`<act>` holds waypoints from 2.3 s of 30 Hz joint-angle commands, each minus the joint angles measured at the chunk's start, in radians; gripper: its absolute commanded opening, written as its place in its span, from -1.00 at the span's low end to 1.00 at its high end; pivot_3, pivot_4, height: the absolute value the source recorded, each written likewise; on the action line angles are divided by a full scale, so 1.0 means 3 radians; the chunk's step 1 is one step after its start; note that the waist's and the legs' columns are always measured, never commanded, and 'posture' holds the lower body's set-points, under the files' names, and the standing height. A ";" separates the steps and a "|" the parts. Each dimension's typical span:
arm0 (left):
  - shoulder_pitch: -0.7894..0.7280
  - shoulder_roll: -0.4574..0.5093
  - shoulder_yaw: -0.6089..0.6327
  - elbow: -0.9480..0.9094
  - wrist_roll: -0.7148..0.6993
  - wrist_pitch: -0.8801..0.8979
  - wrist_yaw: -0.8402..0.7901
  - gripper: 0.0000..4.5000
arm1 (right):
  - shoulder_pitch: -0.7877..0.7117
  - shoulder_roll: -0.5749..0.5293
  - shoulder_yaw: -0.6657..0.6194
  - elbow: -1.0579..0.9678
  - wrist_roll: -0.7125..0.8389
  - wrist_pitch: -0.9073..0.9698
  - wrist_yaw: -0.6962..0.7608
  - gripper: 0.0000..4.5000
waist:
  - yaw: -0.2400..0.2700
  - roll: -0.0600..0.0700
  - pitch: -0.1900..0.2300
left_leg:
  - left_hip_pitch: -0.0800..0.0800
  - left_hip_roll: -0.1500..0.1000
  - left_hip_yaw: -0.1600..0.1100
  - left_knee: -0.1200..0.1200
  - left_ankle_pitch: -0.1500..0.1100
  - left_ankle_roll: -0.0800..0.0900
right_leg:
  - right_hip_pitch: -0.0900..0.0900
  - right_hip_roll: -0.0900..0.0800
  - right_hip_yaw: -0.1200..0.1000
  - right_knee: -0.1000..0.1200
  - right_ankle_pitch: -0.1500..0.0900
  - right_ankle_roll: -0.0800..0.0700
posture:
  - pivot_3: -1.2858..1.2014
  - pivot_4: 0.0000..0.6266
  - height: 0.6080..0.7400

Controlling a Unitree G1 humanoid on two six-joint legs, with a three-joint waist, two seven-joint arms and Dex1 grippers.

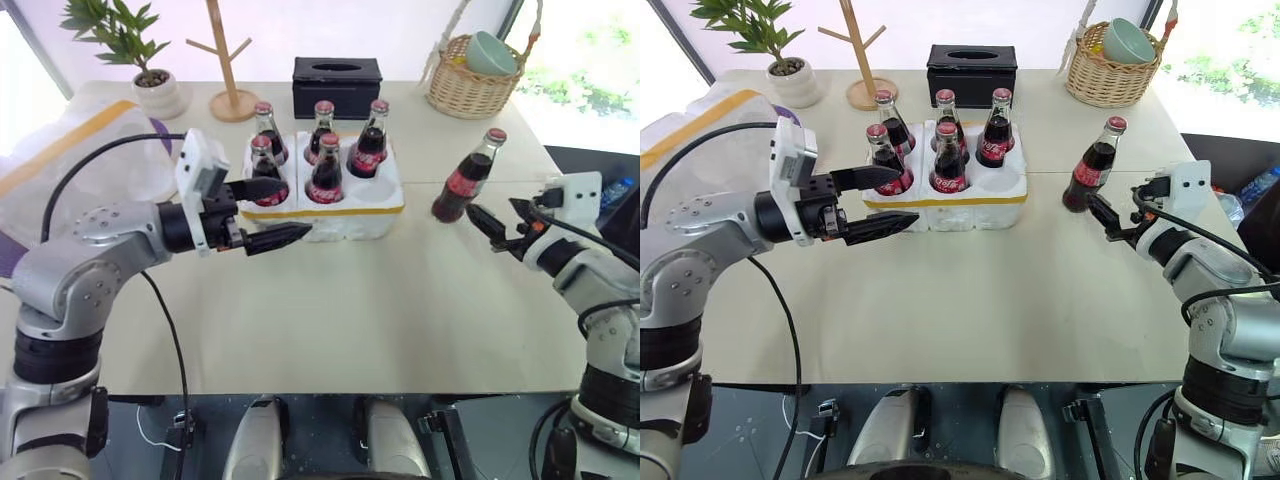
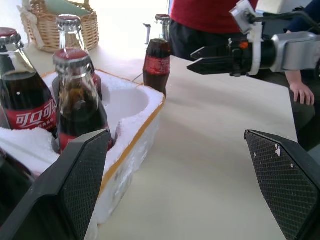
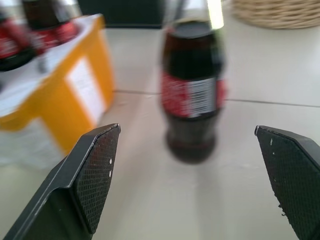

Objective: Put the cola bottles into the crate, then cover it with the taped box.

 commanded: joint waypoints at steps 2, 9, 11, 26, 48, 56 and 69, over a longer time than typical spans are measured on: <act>-0.0075 -0.0005 0.0018 -0.0041 -0.0002 -0.0059 -0.0025 1.00 | -0.0267 -0.0023 0.0172 0.0349 -0.0105 -0.0416 0.0016 0.96 | -0.0008 0.0000 0.0000 | 0.0000 0.0000 0.0000 0.0000 0.0000 0.0000 | 0.0000 0.0000 0.0000 0.0000 0.0000 0.0000 | 0.03 -0.52 0.94; -0.0038 -0.0029 0.0001 -0.0082 0.0033 -0.0081 0.0001 1.00 | -0.0566 -0.0079 0.0450 0.1050 -0.0256 -0.0814 0.0145 0.96 | 0.0002 0.0000 0.0000 | -0.0001 0.0000 0.0000 0.0000 0.0000 0.0000 | 0.0000 0.0000 -0.0001 -0.0001 0.0000 0.0000 | 0.03 -0.52 0.94; -0.0022 -0.0022 0.0016 -0.0098 0.0028 -0.0079 0.0003 1.00 | -0.0644 -0.0105 0.0514 0.1260 -0.0302 -0.0936 0.0195 0.96 | 0.0001 0.0000 0.0000 | -0.0001 0.0000 0.0000 0.0000 0.0000 0.0000 | 0.0000 0.0000 0.0000 -0.0001 0.0000 0.0000 | 0.03 -0.52 0.94; -0.0039 0.0004 0.0037 -0.0132 0.0042 -0.0060 0.0004 1.00 | -0.1346 -0.0005 0.0661 0.2562 -0.0368 -0.1661 0.0464 0.19 | -0.0054 0.0000 0.0000 | -0.0001 0.0000 -0.0001 -0.0001 0.0001 0.0000 | 0.0000 0.0000 -0.0001 -0.0001 0.0000 0.0000 | 0.03 -0.52 0.94; -0.0012 0.0045 0.0113 -0.0079 0.0051 -0.0067 0.0060 1.00 | -0.1526 0.0036 0.1171 0.0729 0.0428 -0.0657 0.0849 0.19 | -0.0044 0.0011 0.0007 | -0.0003 0.0000 0.0000 0.0000 0.0000 0.0000 | -0.0002 0.0000 -0.0001 -0.0001 0.0000 0.0000 | 0.03 -0.52 0.94; 0.0028 0.0072 0.0165 -0.0109 0.0034 -0.0059 0.0084 1.00 | -0.1424 0.0054 0.1642 0.0843 -0.0061 -0.0984 0.0975 0.19 | -0.0063 0.0012 0.0007 | -0.0005 0.0000 0.0000 -0.0002 0.0000 0.0000 | -0.0004 0.0000 -0.0001 -0.0002 0.0000 0.0000 | 0.03 -0.52 0.94; 0.0051 0.0077 0.0151 -0.0113 0.0056 -0.0086 0.0099 1.00 | -0.1524 0.0223 0.1905 0.1671 -0.0518 -0.1291 0.1178 0.98 | -0.0067 0.0006 0.0004 | -0.0003 0.0000 0.0000 -0.0001 0.0000 0.0000 | -0.0004 0.0000 -0.0001 -0.0001 0.0000 0.0000 | 0.03 -0.52 0.94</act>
